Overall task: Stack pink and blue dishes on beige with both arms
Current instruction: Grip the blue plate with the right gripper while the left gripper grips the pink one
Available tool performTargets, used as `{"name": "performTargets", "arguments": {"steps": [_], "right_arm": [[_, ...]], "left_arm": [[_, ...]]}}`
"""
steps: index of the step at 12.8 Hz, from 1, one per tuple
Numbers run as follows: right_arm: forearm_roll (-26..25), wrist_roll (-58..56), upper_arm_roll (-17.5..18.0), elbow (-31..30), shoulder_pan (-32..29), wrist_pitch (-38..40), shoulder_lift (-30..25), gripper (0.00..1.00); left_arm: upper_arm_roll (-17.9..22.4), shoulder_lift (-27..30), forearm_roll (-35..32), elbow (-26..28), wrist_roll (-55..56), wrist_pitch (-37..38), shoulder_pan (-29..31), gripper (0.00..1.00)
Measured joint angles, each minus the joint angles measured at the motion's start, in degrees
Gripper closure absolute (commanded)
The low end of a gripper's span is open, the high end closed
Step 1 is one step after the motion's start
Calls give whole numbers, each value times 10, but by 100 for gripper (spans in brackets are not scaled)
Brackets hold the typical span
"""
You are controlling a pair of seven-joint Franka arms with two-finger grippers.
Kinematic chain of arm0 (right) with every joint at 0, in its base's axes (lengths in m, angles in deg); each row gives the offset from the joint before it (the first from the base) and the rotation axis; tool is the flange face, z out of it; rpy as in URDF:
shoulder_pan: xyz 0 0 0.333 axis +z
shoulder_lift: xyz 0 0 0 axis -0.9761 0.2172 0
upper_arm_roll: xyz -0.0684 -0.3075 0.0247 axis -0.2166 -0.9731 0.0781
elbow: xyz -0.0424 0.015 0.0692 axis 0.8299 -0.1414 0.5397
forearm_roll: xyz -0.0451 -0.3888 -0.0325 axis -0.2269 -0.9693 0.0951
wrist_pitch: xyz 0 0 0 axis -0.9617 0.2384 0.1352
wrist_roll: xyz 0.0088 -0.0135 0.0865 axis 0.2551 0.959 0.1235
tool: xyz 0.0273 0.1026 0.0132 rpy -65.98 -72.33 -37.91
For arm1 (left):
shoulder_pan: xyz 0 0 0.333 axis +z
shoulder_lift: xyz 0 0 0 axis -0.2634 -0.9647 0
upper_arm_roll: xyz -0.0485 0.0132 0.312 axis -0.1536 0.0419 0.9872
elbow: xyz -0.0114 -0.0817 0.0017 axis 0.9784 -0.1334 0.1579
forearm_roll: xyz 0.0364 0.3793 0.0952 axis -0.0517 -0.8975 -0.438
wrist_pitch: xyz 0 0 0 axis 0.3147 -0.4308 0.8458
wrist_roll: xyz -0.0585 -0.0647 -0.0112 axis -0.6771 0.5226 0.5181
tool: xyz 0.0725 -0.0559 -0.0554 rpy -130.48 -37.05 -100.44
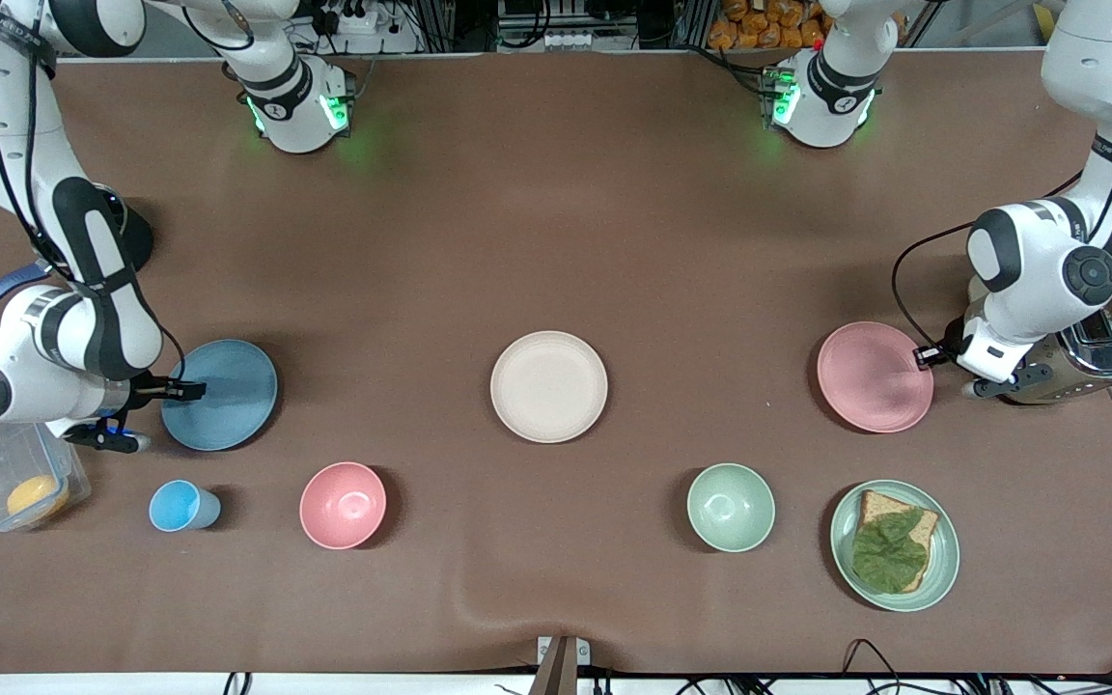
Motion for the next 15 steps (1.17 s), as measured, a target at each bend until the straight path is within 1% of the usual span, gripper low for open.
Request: {"name": "performTargets", "arguments": {"steps": [3, 4, 5, 6, 9, 10, 11, 13, 15], "right_arm": [[1, 0, -1, 1, -4, 1, -2, 100], [1, -2, -1, 1, -5, 1, -3, 100], [1, -6, -1, 1, -5, 1, -3, 100], [1, -13, -1, 1, -5, 1, -3, 100], [2, -24, 0, 2, -5, 1, -4, 100], [3, -24, 1, 3, -5, 1, -6, 100], [3, -25, 2, 4, -5, 1, -9, 100], [3, -27, 3, 4, -5, 7, -17, 100], [3, -28, 4, 5, -4, 18, -26, 100]], "left_arm": [[-2, 6, 0, -7, -5, 2, -1, 100], [-6, 15, 0, -14, -7, 17, -1, 100], [-14, 30, 0, -28, -7, 53, -2, 100], [-26, 47, 0, -53, -7, 108, -2, 100], [-72, 88, 0, -156, 7, 283, -3, 100], [-92, 92, 0, -189, 26, 323, -4, 100], [-112, 93, 0, -213, 40, 348, -6, 100], [-139, 87, 0, -229, 55, 365, -14, 100], [-147, 75, 0, -229, 70, 365, -31, 100]]}}
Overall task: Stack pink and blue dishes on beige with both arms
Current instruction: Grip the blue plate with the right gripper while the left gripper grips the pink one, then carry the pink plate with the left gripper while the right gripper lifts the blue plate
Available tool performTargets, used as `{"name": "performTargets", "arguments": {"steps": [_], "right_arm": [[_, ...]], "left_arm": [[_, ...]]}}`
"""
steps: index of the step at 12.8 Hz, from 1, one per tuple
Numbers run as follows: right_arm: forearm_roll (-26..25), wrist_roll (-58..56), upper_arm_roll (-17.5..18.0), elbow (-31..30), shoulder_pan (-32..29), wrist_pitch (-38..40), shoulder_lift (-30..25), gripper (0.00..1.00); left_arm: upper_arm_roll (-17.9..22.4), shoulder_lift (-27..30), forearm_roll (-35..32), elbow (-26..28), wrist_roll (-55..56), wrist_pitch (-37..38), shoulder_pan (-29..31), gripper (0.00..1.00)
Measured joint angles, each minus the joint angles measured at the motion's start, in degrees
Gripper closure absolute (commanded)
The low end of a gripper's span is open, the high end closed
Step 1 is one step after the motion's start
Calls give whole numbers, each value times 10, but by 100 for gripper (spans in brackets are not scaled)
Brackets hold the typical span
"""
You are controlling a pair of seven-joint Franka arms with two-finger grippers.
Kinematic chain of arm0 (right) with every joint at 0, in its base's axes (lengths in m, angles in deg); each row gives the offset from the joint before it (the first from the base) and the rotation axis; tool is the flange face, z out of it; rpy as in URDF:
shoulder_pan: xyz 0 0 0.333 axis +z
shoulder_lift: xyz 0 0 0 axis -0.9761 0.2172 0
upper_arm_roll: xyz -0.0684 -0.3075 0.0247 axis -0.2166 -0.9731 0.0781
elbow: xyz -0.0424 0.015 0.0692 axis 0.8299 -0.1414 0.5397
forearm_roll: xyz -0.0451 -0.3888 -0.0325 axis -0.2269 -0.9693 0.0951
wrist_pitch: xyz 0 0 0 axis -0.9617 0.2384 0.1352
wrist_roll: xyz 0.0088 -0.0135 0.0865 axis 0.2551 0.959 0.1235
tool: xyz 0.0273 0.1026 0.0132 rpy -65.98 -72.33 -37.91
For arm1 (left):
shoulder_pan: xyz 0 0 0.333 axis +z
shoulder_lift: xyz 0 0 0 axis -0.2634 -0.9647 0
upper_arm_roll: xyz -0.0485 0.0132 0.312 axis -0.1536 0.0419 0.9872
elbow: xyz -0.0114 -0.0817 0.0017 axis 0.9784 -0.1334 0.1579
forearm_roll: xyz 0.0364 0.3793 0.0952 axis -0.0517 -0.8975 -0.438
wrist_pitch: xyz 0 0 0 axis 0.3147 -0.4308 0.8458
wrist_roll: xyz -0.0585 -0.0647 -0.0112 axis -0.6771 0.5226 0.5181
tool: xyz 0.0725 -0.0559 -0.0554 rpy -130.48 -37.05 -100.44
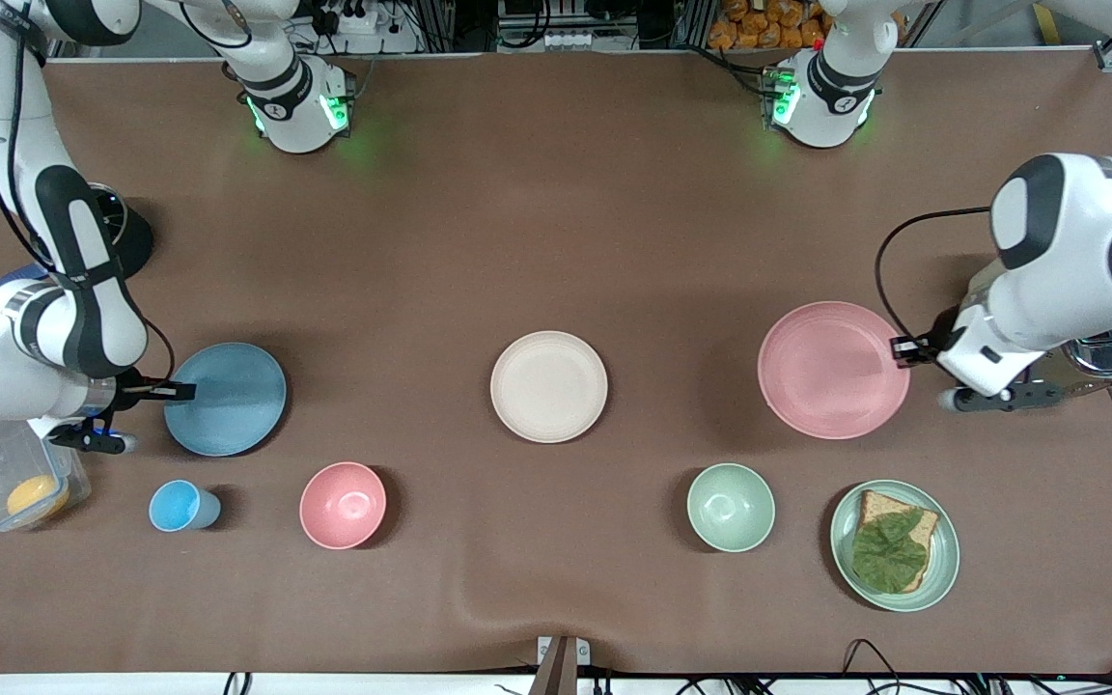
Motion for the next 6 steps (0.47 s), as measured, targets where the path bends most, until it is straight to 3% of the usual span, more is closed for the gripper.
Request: {"name": "performTargets", "arguments": {"steps": [6], "right_arm": [[0, 0, 2, 16, 0, 57, -32, 100]], "left_arm": [[-3, -22, 11, -1, 80, 0, -49, 100]]}}
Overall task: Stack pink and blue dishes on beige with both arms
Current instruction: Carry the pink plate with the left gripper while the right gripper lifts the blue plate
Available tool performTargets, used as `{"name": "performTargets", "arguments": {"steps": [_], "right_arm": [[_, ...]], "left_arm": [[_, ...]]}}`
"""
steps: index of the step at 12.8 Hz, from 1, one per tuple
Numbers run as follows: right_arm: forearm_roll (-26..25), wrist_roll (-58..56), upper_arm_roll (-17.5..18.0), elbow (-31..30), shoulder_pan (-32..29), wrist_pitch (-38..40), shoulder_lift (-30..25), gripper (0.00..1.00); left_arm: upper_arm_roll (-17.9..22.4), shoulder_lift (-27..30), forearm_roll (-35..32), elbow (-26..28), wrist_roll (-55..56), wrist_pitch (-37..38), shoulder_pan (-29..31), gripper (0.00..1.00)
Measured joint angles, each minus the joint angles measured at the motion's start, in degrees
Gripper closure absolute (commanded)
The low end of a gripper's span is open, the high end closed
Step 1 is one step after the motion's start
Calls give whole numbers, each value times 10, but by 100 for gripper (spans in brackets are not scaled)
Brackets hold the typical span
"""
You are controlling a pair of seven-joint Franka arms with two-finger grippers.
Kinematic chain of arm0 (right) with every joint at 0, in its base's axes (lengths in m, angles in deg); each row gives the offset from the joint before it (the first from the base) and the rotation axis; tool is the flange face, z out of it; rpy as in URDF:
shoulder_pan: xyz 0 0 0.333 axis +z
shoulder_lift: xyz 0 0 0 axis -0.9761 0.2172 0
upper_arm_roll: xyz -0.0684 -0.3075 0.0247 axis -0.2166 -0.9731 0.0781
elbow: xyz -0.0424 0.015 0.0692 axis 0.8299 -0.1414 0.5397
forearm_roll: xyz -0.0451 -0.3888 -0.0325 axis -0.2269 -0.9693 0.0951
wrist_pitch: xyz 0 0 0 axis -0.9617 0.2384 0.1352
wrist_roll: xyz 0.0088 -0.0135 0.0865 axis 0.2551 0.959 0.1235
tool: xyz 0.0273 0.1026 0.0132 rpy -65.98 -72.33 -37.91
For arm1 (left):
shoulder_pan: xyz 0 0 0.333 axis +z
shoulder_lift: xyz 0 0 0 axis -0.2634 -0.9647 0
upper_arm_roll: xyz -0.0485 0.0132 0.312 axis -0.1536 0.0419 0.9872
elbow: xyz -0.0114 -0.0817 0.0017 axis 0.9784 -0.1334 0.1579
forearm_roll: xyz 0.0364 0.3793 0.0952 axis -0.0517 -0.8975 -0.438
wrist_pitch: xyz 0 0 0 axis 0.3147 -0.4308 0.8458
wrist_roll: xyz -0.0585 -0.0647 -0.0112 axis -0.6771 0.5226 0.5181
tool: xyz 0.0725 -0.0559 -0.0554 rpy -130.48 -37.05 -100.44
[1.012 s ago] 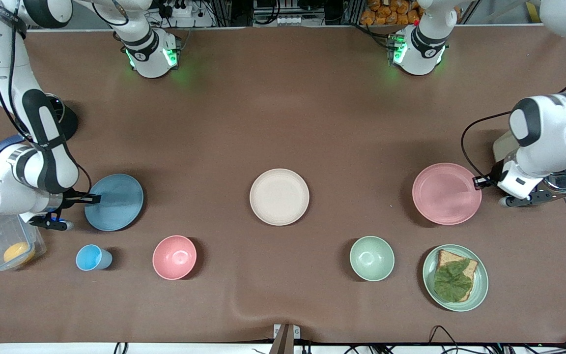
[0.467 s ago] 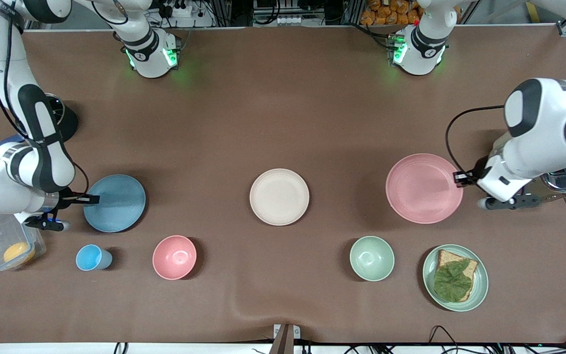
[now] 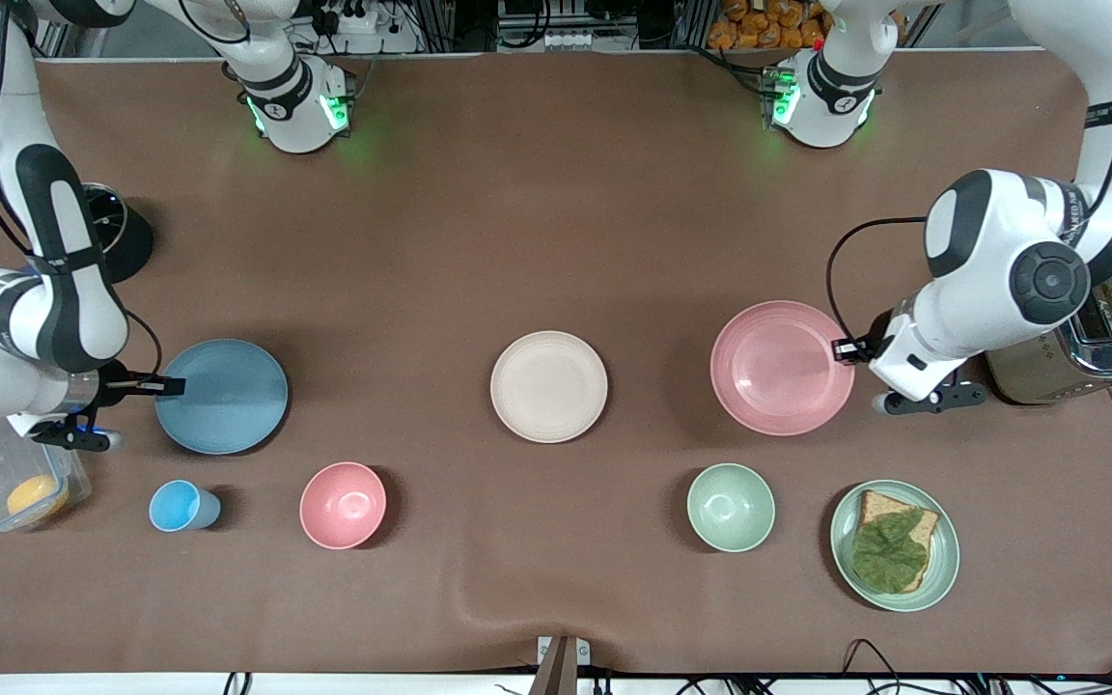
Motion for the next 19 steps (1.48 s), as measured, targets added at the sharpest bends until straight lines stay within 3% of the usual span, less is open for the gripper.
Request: {"name": "performTargets", "arguments": {"steps": [9, 12, 19], "right_arm": [[8, 0, 1, 18, 0, 50, -22, 100], [57, 0, 6, 21, 1, 77, -27, 100], [147, 1, 9, 22, 3, 146, -49, 100]], "left_arm": [[-30, -5, 10, 0, 96, 0, -14, 100], [-38, -5, 11, 1, 136, 0, -27, 100], [-100, -10, 11, 8, 256, -28, -50, 100]]}}
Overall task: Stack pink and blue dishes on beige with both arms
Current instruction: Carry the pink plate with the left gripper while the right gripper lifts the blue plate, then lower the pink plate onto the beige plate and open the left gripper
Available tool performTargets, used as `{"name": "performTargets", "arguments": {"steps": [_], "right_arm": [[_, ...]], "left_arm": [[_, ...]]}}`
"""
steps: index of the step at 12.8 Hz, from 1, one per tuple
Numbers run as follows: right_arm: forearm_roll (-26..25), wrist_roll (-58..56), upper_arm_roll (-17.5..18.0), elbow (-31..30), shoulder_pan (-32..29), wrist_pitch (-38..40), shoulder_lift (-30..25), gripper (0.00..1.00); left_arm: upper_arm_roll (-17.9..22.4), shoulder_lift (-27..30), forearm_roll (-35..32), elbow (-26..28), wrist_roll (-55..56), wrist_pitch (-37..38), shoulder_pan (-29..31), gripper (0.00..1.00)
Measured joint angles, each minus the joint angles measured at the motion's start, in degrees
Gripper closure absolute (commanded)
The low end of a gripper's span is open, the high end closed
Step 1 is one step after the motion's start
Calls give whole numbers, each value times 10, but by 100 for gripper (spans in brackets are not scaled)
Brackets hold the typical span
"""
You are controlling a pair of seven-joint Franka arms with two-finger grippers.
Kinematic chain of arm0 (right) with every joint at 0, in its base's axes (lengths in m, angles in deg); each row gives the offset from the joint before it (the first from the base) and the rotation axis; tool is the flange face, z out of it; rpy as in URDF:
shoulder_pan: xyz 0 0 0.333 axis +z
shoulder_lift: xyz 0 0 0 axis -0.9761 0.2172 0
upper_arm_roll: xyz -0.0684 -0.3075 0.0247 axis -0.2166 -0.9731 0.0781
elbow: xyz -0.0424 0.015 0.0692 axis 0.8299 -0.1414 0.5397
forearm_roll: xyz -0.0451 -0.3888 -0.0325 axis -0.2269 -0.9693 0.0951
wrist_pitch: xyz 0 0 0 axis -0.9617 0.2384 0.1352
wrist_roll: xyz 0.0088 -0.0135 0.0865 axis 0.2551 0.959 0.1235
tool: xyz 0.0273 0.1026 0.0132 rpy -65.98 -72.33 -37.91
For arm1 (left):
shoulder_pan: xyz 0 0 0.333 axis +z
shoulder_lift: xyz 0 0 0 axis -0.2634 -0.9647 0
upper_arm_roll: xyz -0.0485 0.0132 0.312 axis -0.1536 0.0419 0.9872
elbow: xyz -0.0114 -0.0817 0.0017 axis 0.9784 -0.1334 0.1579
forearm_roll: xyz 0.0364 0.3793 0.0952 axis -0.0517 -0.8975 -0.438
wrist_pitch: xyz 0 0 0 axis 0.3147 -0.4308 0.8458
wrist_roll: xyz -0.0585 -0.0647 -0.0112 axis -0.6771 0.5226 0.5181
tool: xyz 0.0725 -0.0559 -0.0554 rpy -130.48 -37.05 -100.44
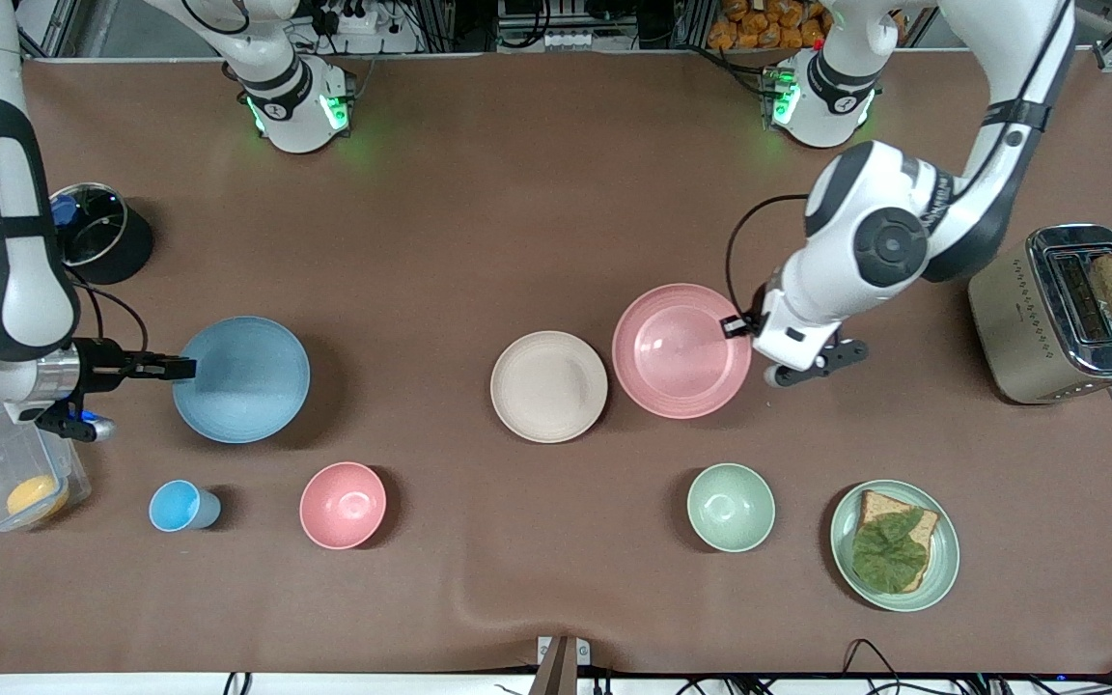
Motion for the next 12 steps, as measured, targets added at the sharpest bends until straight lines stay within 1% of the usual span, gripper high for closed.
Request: {"name": "performTargets", "arguments": {"steps": [4, 6, 12], "right_arm": [[46, 2, -5, 0, -7, 40, -4, 100], [65, 2, -7, 0, -17, 55, -4, 100], [73, 2, -7, 0, -26, 63, -4, 100]], "left_arm": [[-2, -19, 0, 23, 44, -72, -69, 100], [-1, -34, 0, 27, 45, -110, -89, 100], [0, -111, -28, 29, 48, -249, -116, 100]]}}
